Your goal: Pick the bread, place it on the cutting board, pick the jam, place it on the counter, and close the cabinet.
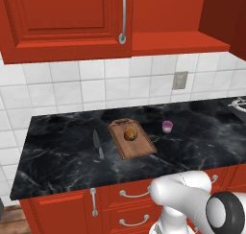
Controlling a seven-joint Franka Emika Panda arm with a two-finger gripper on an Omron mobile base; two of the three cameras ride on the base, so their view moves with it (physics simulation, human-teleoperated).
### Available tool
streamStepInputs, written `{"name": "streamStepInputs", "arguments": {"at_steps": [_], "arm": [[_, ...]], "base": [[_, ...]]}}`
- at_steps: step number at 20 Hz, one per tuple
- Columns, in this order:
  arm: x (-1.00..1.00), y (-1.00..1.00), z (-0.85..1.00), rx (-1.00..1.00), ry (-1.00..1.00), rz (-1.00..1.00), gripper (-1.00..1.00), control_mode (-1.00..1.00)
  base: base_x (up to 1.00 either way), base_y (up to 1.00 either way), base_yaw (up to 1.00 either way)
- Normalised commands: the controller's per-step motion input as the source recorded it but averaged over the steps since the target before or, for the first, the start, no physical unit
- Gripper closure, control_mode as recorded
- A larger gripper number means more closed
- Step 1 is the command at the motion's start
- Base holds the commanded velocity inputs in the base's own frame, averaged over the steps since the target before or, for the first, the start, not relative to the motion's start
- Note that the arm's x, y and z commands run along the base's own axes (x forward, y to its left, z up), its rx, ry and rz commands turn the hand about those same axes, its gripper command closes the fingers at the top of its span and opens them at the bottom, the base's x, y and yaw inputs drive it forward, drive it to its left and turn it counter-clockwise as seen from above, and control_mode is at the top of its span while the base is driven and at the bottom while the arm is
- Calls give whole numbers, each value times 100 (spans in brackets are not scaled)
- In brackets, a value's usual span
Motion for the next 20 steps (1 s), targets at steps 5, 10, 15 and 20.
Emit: {"name": "streamStepInputs", "arguments": {"at_steps": [5,10,15,20], "arm": [[0,-19,0,0,1,0,-100,-100],[-3,-17,0,0,0,0,-100,-100],[-6,-16,0,0,0,0,-100,-100],[-6,-14,0,0,0,0,-100,-100]], "base": [[0,0,0],[0,0,0],[0,0,0],[0,0,0]]}}
